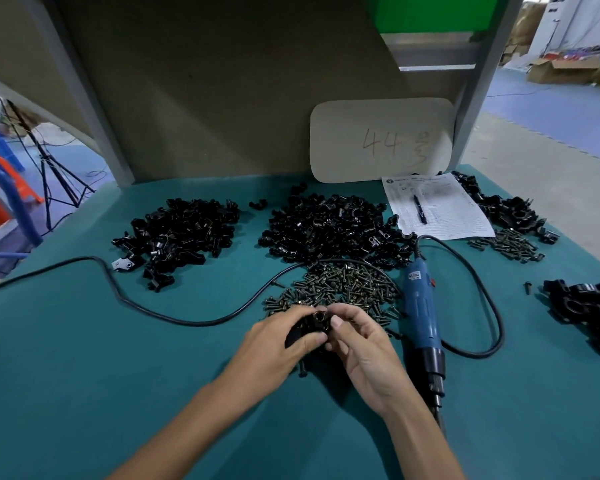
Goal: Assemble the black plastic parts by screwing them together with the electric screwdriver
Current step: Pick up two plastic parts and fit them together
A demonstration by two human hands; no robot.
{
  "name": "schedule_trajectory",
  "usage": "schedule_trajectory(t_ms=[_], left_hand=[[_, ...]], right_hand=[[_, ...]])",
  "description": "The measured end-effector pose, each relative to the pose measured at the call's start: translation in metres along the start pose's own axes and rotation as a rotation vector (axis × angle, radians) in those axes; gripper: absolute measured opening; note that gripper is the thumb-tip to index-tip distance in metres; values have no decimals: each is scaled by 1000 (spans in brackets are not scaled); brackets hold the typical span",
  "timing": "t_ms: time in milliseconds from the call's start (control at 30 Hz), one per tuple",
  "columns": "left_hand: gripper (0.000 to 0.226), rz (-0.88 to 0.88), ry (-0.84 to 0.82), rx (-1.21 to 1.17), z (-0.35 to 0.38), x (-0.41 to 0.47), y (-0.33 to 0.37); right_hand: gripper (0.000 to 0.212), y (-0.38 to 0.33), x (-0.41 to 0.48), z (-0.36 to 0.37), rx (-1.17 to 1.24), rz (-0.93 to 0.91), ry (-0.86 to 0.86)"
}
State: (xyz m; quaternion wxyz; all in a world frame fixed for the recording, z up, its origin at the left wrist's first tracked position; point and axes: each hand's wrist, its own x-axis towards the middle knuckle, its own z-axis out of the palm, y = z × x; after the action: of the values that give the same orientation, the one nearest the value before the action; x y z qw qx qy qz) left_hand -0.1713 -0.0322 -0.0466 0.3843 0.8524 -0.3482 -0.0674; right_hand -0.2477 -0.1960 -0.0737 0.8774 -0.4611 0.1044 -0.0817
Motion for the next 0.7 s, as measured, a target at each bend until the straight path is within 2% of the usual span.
schedule_trajectory(t_ms=[267, 333, 433, 700], left_hand=[[48, -22, 92, -59, 6, -1, 4], [46, -22, 87, -79, 6, 0, 6], [29, -10, 84, -125, 7, 2, 7], [46, -6, -5, -159, 10, 1, 8]], right_hand=[[26, 1, -2, 1, 23, 26, 7], [24, 1, -1, 1, 37, 23, 19], [18, 1, -1, 1, 33, 35, 20], [15, 0, -3, 2, 57, 53, 4]])
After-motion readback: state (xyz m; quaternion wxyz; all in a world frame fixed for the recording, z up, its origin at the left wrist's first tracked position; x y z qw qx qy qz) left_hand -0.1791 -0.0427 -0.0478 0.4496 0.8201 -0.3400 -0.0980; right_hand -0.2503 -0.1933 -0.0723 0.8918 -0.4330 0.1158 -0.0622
